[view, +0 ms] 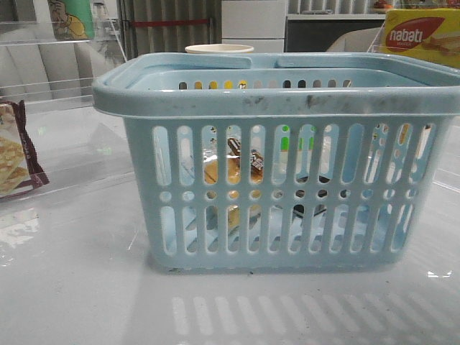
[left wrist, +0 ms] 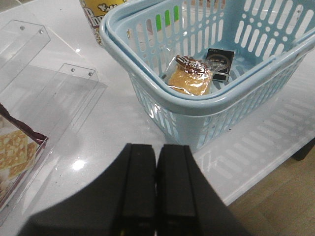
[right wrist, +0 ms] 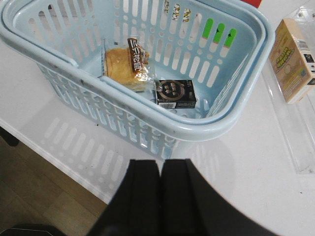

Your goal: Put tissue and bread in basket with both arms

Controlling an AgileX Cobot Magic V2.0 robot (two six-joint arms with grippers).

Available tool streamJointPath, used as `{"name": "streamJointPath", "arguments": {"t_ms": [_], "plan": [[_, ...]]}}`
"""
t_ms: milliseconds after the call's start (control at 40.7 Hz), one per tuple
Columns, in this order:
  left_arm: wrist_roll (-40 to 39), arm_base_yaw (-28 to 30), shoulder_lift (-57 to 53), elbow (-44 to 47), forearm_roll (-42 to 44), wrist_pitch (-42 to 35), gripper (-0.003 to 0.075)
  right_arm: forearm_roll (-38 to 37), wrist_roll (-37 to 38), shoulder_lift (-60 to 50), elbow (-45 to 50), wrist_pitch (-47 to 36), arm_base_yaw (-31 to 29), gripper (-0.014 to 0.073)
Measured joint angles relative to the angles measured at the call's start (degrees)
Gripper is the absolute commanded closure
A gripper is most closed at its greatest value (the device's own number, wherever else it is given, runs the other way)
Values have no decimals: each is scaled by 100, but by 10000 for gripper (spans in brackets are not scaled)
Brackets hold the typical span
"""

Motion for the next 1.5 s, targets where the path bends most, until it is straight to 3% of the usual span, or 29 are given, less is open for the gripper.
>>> {"name": "streamJointPath", "arguments": {"t_ms": [688, 884, 1179, 1498], "plan": [[0, 117, -109, 11, 24, -6, 629, -10, 0, 0, 0, 13, 0, 538], [0, 1247, -634, 419, 121, -445, 629, -20, 0, 0, 0, 13, 0, 538], [0, 3010, -2147, 2644, -31, -2484, 629, -20, 0, 0, 0, 13, 0, 538], [0, 3824, -3770, 4548, -536, -3592, 629, -20, -2, 0, 0, 13, 0, 538]]}}
